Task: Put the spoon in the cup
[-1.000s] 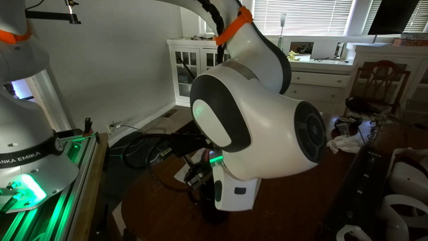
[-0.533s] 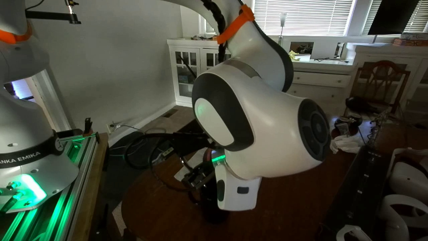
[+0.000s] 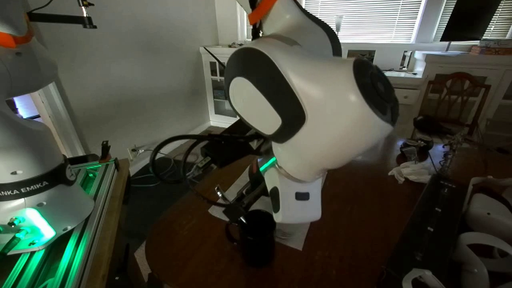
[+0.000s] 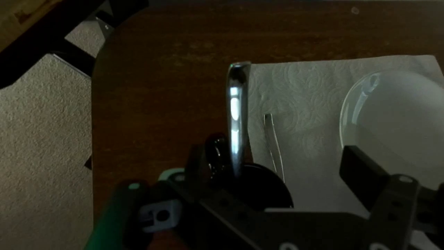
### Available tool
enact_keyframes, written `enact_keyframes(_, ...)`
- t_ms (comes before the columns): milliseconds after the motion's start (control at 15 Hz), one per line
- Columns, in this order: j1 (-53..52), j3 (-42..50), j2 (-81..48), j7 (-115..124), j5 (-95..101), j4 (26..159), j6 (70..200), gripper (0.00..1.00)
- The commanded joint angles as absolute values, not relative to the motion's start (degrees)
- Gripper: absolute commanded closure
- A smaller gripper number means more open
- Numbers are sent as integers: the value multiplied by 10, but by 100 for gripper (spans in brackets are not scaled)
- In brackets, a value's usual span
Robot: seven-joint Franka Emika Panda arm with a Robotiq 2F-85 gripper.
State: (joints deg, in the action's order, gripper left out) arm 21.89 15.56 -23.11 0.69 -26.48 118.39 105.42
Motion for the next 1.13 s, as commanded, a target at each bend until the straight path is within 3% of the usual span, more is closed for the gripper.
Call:
enact_keyframes(0, 185, 162, -143, 15, -216, 1257, 1152, 0)
enact_keyframes(733, 107, 116, 36, 137, -76, 1433, 1447, 0)
enact_keyframes(1067, 108, 106, 31, 143, -63, 1425, 1447, 0)
